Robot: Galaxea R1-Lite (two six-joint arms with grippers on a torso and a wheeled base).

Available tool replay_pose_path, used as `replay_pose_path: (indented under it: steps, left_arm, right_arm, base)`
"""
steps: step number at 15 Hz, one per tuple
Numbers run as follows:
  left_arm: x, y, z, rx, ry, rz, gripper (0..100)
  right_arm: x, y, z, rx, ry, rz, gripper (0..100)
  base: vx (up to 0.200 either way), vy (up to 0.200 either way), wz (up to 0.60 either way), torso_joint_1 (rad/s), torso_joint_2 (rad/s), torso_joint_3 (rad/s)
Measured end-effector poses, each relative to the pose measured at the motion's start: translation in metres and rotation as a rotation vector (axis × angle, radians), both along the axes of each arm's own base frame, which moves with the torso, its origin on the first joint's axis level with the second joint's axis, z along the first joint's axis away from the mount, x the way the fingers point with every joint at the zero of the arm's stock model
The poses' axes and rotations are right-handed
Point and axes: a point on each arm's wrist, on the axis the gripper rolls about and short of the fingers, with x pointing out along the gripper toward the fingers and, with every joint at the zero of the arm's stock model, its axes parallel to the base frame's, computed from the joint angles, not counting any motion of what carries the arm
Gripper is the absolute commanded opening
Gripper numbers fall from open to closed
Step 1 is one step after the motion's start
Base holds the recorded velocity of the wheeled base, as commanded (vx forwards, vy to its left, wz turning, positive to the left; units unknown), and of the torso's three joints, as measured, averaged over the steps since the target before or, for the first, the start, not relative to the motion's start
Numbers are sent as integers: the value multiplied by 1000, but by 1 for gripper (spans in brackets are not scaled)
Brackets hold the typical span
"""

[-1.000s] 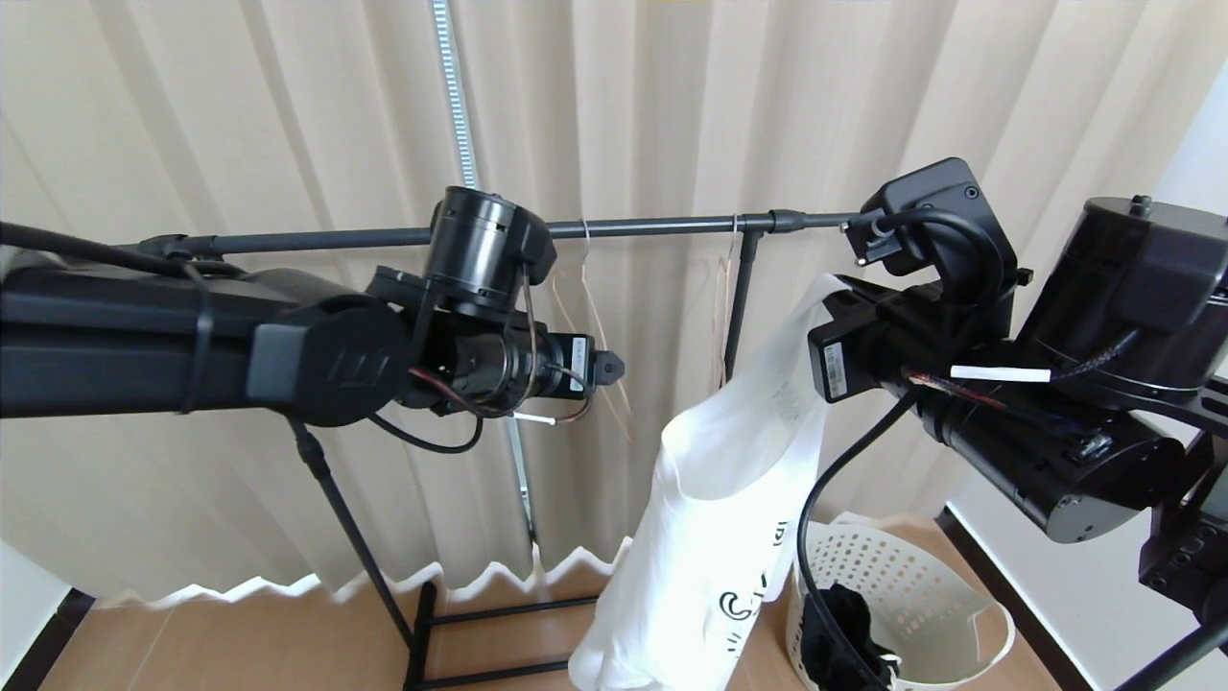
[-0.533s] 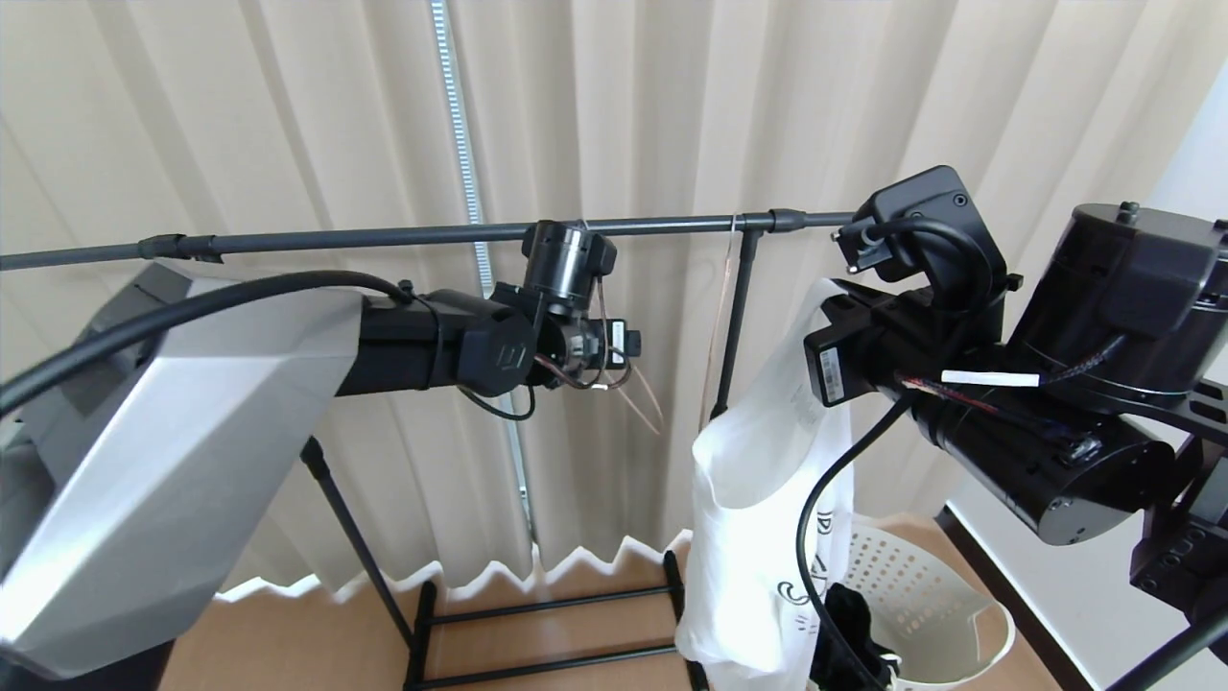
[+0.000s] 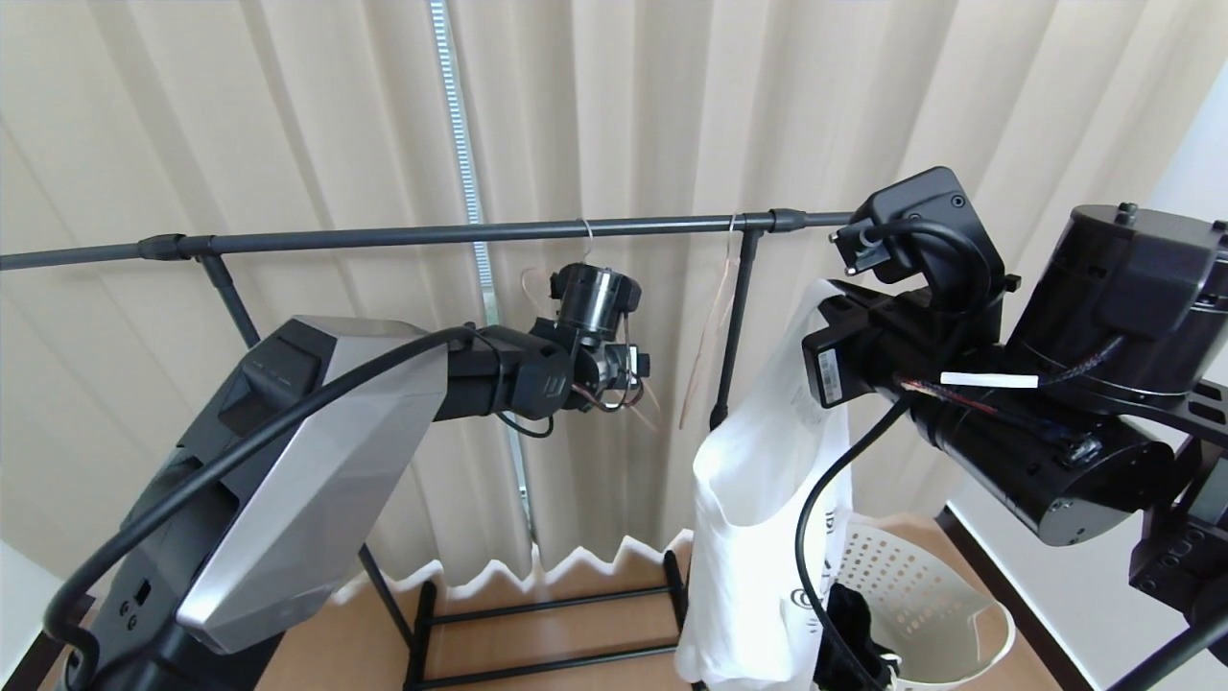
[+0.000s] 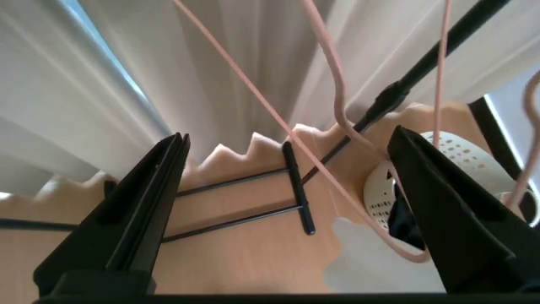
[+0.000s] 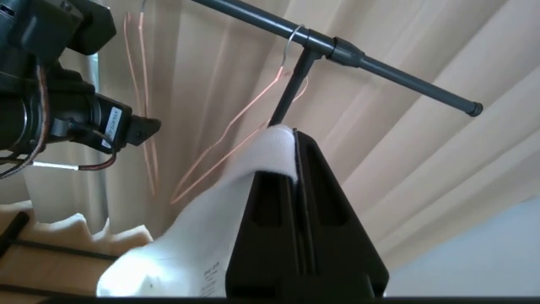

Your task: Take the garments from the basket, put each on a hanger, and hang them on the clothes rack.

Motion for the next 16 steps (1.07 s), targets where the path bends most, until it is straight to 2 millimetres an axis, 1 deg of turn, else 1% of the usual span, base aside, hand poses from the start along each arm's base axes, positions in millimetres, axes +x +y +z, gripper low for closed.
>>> replay_pose_path:
  steps: [3,5,8,10,16]
  left_arm:
    - [3,6,-1,14,-3,33,100]
    - [4,10,4,11,-10,43,100]
    - [2,19,6,47,13,83,100]
    - [1,21,9,48,12,91,100]
    - [-8,6,14,59,-4,45,100]
  right_arm:
    - [0,0,0,0,0,1,0]
    - [0,0,0,1,-1,1,0]
    - [0,0,0,2,-1,0,0]
    - [-1,-1,0,2,-2,0,0]
    - [-3,-2,2,6,-6,-1,0]
  base:
    - [0,0,0,0,0,0]
    - [0,0,0,0,0,0]
    - [0,0,0,0,0,0]
    - [0,0,0,0,0,0]
    - [0,0,0,0,0,0]
